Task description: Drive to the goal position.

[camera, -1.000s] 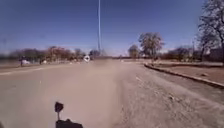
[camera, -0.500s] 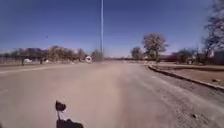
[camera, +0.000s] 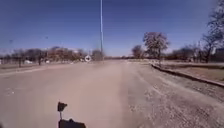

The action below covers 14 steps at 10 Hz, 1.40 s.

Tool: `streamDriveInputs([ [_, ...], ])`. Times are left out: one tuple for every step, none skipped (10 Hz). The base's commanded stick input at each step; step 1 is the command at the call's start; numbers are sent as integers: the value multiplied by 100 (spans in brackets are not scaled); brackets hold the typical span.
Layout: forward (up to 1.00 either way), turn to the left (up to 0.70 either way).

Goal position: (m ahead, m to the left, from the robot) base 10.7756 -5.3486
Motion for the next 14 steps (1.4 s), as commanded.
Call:
streamDriveInputs([
  [100,0],
  [100,0],
  [100,0],
  [100,0],
  [100,0],
  [100,0],
  [100,0],
  [100,0],
  [100,0],
  [100,0],
  [100,0],
  [100,-5],
  [100,-16],
  [100,-26],
])
